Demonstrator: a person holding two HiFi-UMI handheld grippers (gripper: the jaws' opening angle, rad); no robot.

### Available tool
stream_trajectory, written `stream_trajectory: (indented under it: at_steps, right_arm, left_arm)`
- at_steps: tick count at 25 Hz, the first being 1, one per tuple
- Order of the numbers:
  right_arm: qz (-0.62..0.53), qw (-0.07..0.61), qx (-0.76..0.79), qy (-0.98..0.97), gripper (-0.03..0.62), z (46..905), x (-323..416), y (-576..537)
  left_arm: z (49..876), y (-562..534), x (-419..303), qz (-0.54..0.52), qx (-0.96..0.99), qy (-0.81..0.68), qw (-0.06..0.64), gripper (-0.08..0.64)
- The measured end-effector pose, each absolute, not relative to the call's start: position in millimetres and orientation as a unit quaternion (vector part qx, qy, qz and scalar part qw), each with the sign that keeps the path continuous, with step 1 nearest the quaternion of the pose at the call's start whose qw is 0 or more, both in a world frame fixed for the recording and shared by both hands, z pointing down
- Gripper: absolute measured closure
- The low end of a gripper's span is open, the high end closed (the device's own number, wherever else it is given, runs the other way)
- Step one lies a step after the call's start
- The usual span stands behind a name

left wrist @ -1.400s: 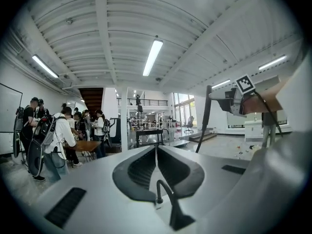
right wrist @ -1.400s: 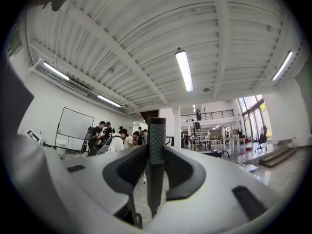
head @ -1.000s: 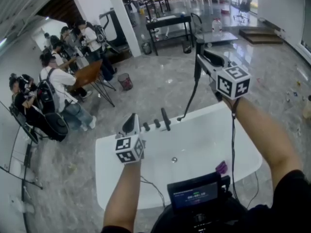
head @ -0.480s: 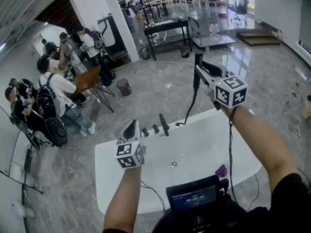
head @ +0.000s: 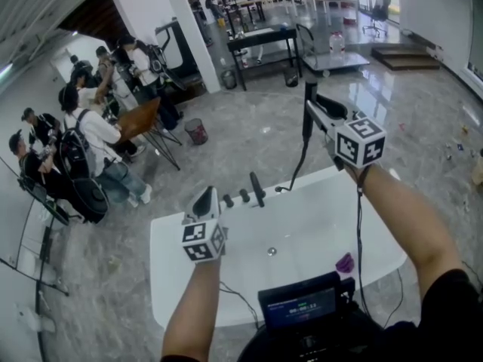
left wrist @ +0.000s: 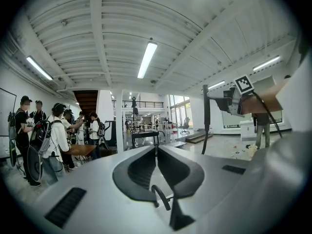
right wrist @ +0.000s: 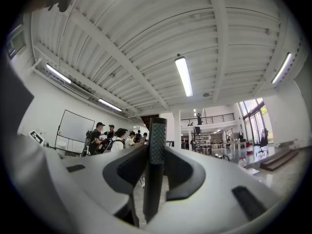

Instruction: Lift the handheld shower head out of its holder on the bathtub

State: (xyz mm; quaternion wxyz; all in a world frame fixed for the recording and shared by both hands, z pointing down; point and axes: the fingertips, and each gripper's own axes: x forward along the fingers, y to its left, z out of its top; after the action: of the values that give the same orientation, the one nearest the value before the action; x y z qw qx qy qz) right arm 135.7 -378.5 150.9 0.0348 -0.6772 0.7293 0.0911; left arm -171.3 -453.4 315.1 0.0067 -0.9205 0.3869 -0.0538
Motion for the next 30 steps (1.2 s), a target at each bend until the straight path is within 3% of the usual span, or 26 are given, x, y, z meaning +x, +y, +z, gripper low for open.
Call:
stream_trajectory:
  at_steps: [30]
  right_arm:
    - [0.089, 0.018, -0.684, 0.723, 0.479, 153, 127, -364]
  left_arm:
    - [316, -438, -189, -0.058, -0.921, 0.385, -0.001, 0.538]
